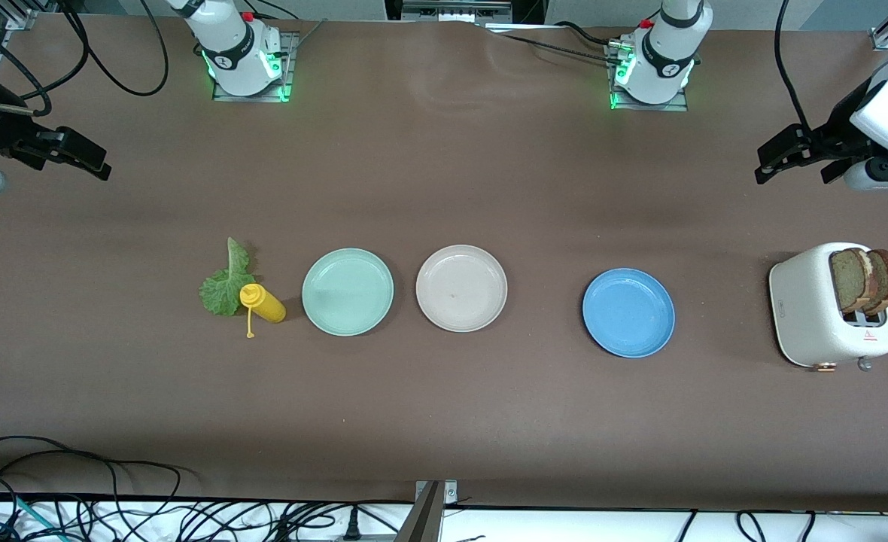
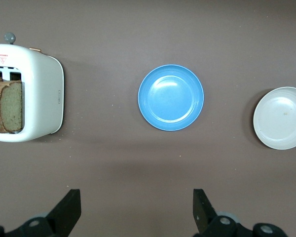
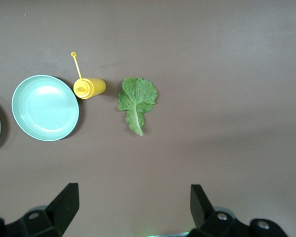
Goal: Make sandwich on beige plate with both arms
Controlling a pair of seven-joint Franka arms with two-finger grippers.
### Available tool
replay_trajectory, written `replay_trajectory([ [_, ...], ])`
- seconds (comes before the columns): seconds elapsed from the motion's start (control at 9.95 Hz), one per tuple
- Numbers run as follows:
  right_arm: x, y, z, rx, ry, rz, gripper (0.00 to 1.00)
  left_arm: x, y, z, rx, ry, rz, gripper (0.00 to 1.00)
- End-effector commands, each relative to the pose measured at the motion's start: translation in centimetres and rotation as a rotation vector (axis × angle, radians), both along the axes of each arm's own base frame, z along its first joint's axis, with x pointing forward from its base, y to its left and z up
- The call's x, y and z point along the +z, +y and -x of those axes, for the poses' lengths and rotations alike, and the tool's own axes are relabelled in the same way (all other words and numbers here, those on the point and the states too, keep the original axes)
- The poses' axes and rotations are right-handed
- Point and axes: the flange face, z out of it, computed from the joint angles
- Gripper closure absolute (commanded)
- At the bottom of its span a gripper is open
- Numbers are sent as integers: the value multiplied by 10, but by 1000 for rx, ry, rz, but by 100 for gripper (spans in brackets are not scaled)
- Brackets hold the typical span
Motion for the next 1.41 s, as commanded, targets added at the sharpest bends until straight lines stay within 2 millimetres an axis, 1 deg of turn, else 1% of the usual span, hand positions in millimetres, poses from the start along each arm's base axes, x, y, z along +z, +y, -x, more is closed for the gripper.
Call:
replay_trajectory([
  [0.0,1,-1,3,16,6,-17,0,-1,2,-2,-20,-1,-12,0],
  [0.3,1,-3,3,28,6,-18,0,-1,4,-1,-19,5,-14,0],
  [1.31,-11,-3,-1,35,28,-19,0,-4,4,-2,-15,11,-14,0],
])
